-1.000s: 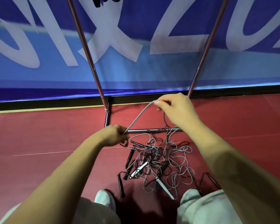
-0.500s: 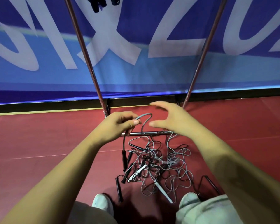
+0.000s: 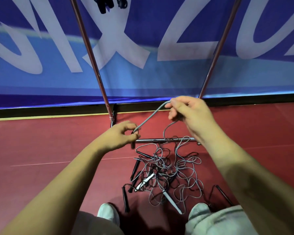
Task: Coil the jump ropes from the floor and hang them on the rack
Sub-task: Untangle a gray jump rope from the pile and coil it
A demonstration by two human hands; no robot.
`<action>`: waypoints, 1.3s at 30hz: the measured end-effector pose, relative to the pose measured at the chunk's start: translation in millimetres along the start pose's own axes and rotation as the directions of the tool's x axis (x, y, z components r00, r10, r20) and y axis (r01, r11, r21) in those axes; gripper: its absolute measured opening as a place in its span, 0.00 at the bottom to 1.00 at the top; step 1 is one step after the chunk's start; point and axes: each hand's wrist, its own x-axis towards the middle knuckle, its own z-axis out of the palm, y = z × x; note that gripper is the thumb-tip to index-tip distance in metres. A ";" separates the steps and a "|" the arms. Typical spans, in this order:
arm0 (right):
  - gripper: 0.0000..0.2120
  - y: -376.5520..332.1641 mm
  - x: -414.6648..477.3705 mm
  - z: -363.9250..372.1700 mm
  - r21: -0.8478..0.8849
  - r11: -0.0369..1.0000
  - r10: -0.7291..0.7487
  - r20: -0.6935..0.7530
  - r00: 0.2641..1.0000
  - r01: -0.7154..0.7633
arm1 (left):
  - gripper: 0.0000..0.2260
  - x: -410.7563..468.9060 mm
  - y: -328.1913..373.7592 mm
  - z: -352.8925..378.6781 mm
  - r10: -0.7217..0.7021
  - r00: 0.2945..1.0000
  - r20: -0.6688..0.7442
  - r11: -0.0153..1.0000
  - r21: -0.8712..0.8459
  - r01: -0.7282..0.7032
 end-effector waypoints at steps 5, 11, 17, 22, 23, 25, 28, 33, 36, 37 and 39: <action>0.11 7.6 5.2 -12.9 0.067 0.993 0.104 -0.197 0.975 -0.092 | 0.07 -3.3 5.5 -2.8 0.015 0.995 0.103 0.982 -0.191 0.005; 0.13 15.2 9.2 -20.5 0.003 0.990 0.137 -0.321 0.937 -0.143 | 0.05 -0.1 1.5 2.9 -0.163 0.985 -0.054 0.978 -0.143 0.154; 0.14 24.5 8.2 -28.6 -0.261 0.938 0.143 -0.308 0.941 -0.228 | 0.12 -2.5 26.5 3.1 -0.087 0.995 0.052 0.412 -0.907 0.083; 0.13 37.5 -6.1 -17.7 -0.621 0.765 0.406 0.259 0.876 -0.171 | 0.09 1.7 14.7 -16.9 0.079 0.997 -0.025 -0.264 -0.964 -0.003; 0.12 42.3 -7.2 -17.0 -0.651 0.744 0.436 0.301 0.848 -0.152 | 0.09 1.2 11.2 -23.0 0.015 0.997 -0.082 -0.292 -0.954 -0.074; 0.09 51.8 -6.9 -21.5 -0.683 0.712 0.463 0.279 0.841 -0.165 | 0.08 -2.0 7.7 -36.4 -0.114 0.976 -0.184 -0.302 -0.930 -0.210; 0.11 67.0 -8.3 -35.4 -0.771 0.612 0.491 0.199 0.848 -0.174 | 0.07 -10.8 11.7 -53.8 -0.242 0.933 -0.267 -0.204 -0.926 -0.318; 0.14 71.7 -10.6 -29.1 -0.652 0.713 0.506 0.222 0.833 -0.259 | 0.06 -14.0 16.0 -50.2 -0.287 0.921 -0.264 0.302 -0.937 -0.175; 0.12 49.1 -9.6 -8.7 -0.697 0.715 0.424 0.369 0.827 -0.056 | 0.03 -13.3 24.2 -24.8 -0.222 0.936 -0.274 0.691 -0.721 -0.047; 0.12 40.8 -11.9 -0.2 -0.687 0.726 0.411 0.449 0.793 0.013 | 0.05 -13.9 27.7 -15.7 -0.195 0.954 -0.226 0.759 -0.651 0.000; 0.12 28.1 -17.1 15.0 -0.578 0.816 0.381 0.570 0.728 0.026 | 0.08 -16.1 34.3 -2.3 -0.138 0.989 -0.057 0.836 -0.543 0.085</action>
